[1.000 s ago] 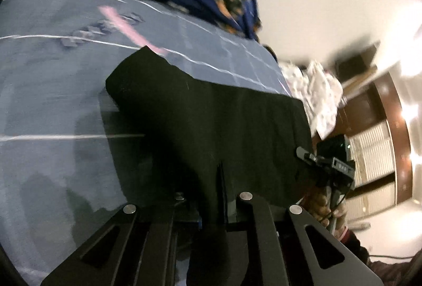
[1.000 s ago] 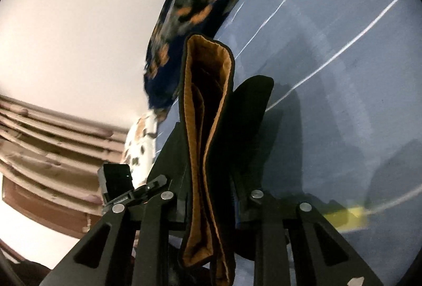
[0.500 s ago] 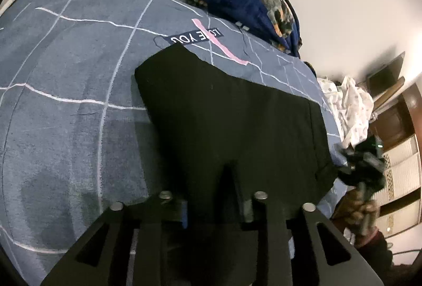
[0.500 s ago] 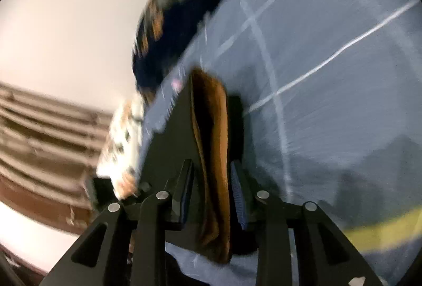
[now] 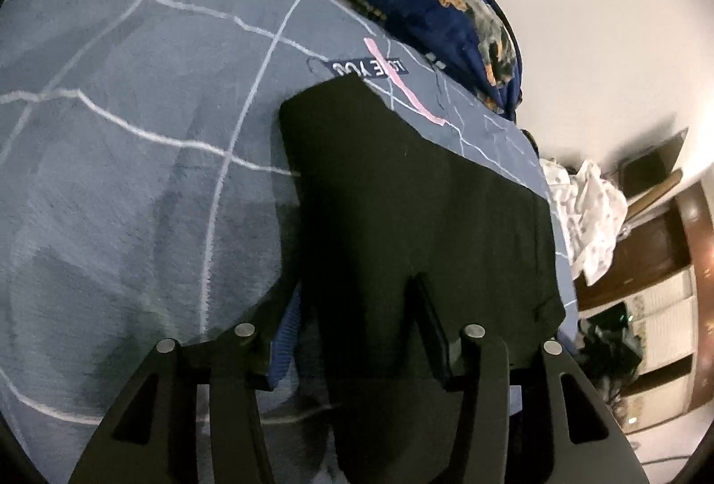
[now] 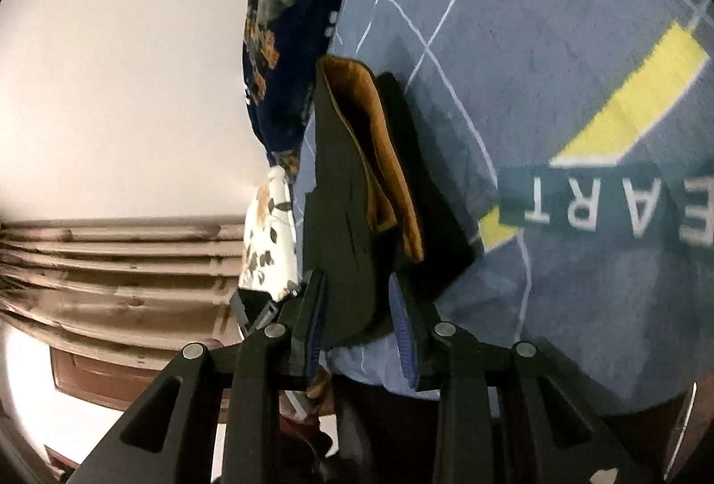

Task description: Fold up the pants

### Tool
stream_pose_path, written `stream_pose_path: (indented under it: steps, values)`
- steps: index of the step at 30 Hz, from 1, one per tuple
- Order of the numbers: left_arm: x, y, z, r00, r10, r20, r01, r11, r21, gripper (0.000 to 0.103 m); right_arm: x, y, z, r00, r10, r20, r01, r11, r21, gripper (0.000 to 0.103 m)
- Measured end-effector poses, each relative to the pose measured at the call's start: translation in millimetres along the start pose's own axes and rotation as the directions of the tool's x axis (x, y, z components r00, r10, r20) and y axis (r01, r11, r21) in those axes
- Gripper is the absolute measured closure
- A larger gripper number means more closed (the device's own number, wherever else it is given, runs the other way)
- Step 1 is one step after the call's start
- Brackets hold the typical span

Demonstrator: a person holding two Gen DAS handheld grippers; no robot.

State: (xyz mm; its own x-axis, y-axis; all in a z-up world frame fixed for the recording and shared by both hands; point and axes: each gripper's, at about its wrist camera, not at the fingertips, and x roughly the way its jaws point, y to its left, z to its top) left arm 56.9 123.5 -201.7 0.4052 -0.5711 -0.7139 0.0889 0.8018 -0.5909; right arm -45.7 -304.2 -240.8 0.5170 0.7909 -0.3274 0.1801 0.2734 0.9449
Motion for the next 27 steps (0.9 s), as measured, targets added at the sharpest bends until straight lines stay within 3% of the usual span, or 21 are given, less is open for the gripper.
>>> stream_pose_path:
  steps: [6, 9, 11, 14, 20, 27]
  values:
    - [-13.1, -12.1, 3.5, 0.999, 0.017, 0.045, -0.019, 0.999, 0.034, 0.053, 3.1, 1.5, 11.3, 0.998, -0.051, 0.04, 0.051, 0.999, -0.013, 0.073]
    - [-13.9, -21.4, 3.0, 0.998, 0.021, 0.052, -0.024, 0.998, 0.057, 0.052, 6.9, 11.8, 8.6, 0.994, -0.102, 0.048, 0.105, 0.992, -0.076, 0.074]
    - [-13.2, -30.0, 1.6, 0.997, 0.05, 0.055, -0.055, 0.994, 0.092, 0.049, 8.8, 17.6, 6.7, 0.993, -0.11, 0.049, 0.115, 0.989, -0.09, 0.09]
    - [-12.3, -38.7, -0.8, 0.996, 0.074, 0.058, -0.081, 0.988, 0.132, 0.047, 6.9, 33.1, -0.2, 0.994, -0.095, 0.06, 0.101, 0.989, -0.11, 0.09]
    - [-11.9, -45.8, -4.1, 0.995, 0.072, 0.067, -0.082, 0.985, 0.151, 0.042, 1.5, 35.2, -22.2, 0.997, -0.061, 0.039, 0.064, 0.996, -0.068, 0.091]
    - [-6.1, -39.4, -6.7, 0.996, 0.073, 0.047, -0.079, 0.988, 0.133, 0.04, -3.3, -12.9, -21.8, 0.995, -0.093, 0.048, 0.089, 0.994, 0.071, 0.093]
